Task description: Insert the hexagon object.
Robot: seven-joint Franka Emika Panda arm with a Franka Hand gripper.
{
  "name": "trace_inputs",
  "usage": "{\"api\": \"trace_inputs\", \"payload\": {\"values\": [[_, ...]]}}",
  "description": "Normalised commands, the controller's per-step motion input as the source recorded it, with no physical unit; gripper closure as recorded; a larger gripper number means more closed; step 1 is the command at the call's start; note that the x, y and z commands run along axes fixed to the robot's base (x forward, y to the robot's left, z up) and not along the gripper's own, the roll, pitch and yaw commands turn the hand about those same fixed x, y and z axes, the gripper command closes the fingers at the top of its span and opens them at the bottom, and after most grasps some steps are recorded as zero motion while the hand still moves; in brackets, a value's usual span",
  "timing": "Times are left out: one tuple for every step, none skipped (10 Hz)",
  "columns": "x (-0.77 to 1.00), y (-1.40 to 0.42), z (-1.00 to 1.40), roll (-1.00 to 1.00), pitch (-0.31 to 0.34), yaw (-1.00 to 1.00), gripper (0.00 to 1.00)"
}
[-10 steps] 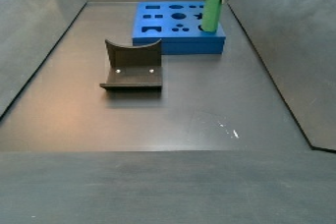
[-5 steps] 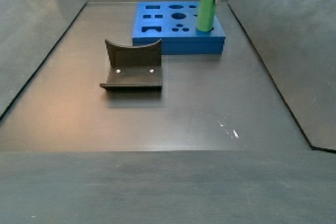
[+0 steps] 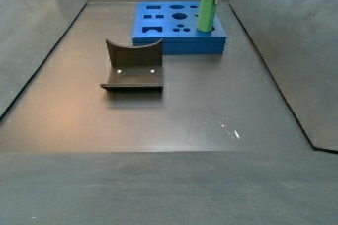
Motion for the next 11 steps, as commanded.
{"api": "trace_inputs", "payload": {"values": [[-0.14,0.0,-0.06,-0.01,0.0,-0.15,1.0],[-0.18,0.0,0.0,0.0,0.031,-0.27,1.0],[-0.23,0.03,0.0,-0.02,0.0,-0.31,1.0],[-0.27,0.01,0.0,-0.06,0.0,-0.3,1.0],[-0.19,0.0,-0.02,-0.12,-0.029,-0.27,1.0],[0.0,0.0,-0.08,-0.15,-0.011,-0.27,1.0],[0.01,0.0,-0.17,-0.18,-0.01,-0.25,1.0],[0.06,0.0,-0.28,-0.19,-0.026,-0.21,1.0],[0.08,0.0,-0.4,-0.17,-0.043,-0.17,1.0],[0.09,0.0,-0.48,-0.13,-0.057,-0.12,1.0],[0.11,0.0,-0.47,-0.08,-0.049,-0.11,1.0]]}}
